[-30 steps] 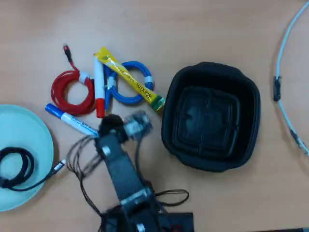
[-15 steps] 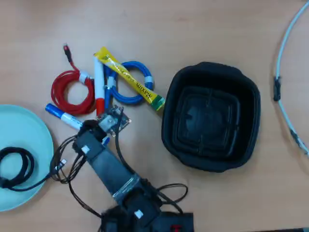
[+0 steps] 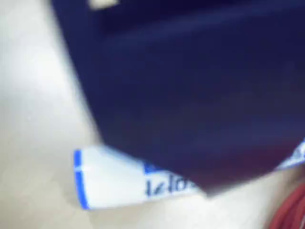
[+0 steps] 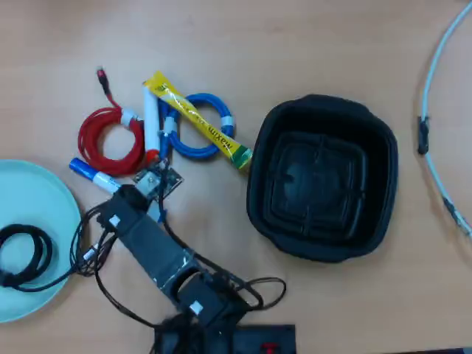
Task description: Pick up the blue pen and put it in the black bowl
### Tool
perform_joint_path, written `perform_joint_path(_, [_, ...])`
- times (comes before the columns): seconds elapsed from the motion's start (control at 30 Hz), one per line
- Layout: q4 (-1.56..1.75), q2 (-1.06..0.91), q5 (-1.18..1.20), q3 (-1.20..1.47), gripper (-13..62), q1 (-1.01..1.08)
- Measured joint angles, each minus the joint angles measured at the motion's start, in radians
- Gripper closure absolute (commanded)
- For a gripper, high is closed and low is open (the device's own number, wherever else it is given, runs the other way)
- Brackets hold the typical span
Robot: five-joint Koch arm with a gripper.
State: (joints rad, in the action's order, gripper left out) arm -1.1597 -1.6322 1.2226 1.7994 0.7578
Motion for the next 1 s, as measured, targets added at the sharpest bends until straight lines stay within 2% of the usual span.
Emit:
perform_joint_path(0.6, [0.137,0.117,0.023,-0.002,21.5,-0.012])
perform_joint_path(1.0, [0.173,0.291,0.021,-0.114,21.5,0.002])
